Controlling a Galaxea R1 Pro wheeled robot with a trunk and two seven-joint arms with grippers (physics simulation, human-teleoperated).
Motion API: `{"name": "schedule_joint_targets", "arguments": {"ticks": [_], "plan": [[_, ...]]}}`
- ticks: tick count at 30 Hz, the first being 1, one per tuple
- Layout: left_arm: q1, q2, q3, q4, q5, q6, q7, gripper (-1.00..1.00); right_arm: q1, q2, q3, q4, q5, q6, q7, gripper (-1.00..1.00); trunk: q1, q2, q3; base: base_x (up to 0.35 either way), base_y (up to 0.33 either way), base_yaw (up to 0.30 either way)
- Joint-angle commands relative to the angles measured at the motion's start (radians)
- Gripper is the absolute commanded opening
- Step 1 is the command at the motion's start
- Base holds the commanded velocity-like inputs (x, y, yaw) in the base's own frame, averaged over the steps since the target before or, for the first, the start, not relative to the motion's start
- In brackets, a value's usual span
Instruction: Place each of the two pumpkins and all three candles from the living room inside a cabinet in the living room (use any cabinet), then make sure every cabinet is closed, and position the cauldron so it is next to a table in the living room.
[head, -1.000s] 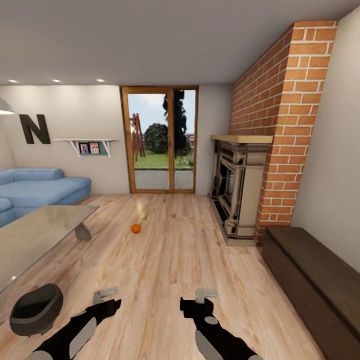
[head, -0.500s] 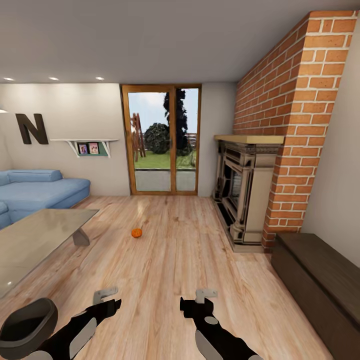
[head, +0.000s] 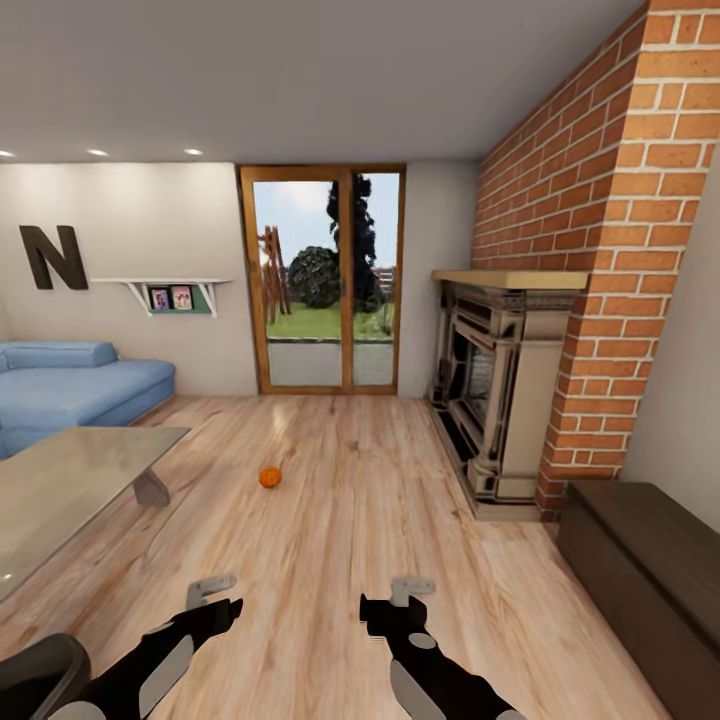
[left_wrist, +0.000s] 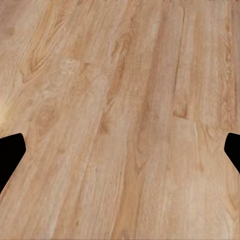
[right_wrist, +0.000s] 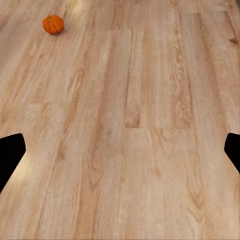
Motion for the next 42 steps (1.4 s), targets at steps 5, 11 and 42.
{"name": "schedule_joint_targets", "arguments": {"ticks": [5, 11, 42], "plan": [[-0.001, 0.001, -0.008, -0.003, 0.009, 0.002, 0.009, 1.00, -0.001, -0.002, 0.007, -0.001, -0.010, -0.004, -0.008, 1.00, 0.001, -0.001, -0.001, 0.337, 0.001, 0.000], [-0.001, 0.000, -0.009, -0.002, 0.009, 0.002, 0.010, 1.00, -0.001, -0.003, 0.008, -0.001, -0.010, -0.004, -0.008, 1.00, 0.001, -0.001, -0.001, 0.337, 0.000, 0.000], [-0.001, 0.000, -0.008, -0.001, 0.010, 0.003, 0.010, 1.00, -0.001, -0.001, 0.009, -0.002, -0.009, -0.005, -0.008, 1.00, 0.001, -0.001, -0.001, 0.337, 0.000, 0.000]]}}
